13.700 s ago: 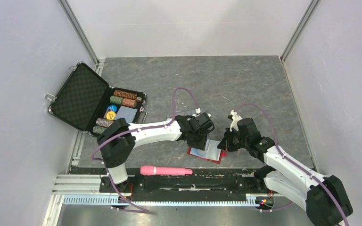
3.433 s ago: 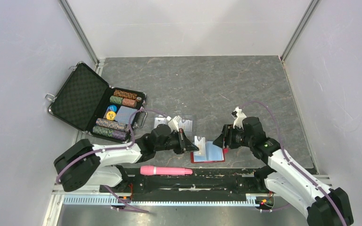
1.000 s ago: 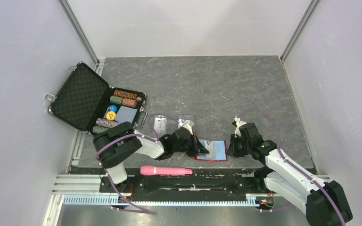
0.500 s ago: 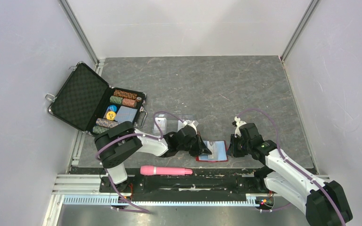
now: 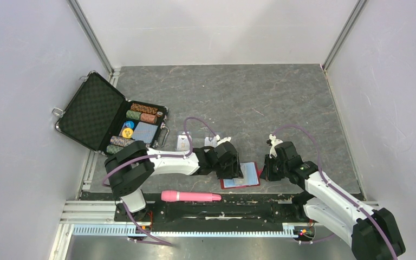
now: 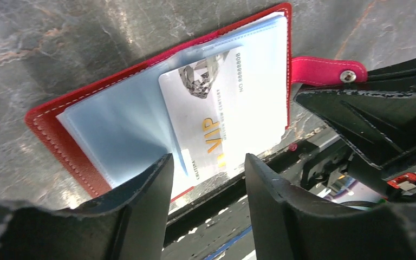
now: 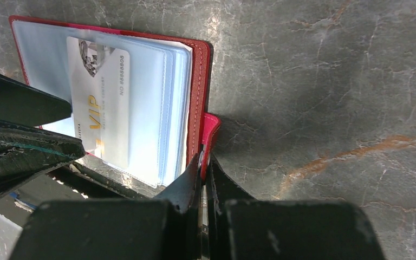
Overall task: Put the credit cards into the card holder
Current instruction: Insert the credit card into the card holder, then pick up the credit card from the storage box.
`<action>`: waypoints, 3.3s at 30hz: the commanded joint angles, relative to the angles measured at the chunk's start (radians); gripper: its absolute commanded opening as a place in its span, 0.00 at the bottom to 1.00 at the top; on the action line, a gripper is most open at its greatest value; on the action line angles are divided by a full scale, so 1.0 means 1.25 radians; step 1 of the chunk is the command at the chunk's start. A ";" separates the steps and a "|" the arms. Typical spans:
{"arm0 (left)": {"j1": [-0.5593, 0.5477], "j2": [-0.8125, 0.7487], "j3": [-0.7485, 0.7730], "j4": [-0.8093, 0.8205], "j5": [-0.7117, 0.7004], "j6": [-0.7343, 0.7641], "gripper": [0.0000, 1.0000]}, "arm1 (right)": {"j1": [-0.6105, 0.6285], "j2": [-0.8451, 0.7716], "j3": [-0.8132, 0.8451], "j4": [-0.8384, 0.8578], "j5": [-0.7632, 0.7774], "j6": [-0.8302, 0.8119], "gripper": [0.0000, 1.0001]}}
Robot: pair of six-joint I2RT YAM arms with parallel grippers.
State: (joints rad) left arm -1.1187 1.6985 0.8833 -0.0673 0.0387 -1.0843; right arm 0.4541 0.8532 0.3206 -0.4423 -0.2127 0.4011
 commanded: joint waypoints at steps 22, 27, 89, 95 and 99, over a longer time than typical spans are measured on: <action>-0.035 0.145 0.226 -0.143 -0.013 0.134 0.54 | -0.002 -0.015 -0.015 0.021 -0.010 0.004 0.00; -0.040 0.159 0.250 -0.148 -0.005 0.134 0.54 | -0.003 -0.015 -0.013 0.022 -0.012 0.005 0.00; 0.528 -0.278 0.011 -0.332 0.217 0.417 0.66 | 0.036 0.282 0.241 0.318 -0.186 0.119 0.92; 0.512 -0.192 0.068 -0.344 0.192 0.434 0.57 | 0.067 0.376 0.261 0.406 -0.209 0.167 0.80; 0.478 -0.114 0.122 -0.358 0.168 0.442 0.57 | 0.085 0.424 0.278 0.445 -0.222 0.189 0.81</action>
State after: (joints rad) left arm -0.4824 1.4818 0.9482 -0.4835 0.2874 -0.5995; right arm 0.5404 1.3415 0.6136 0.0006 -0.4561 0.5907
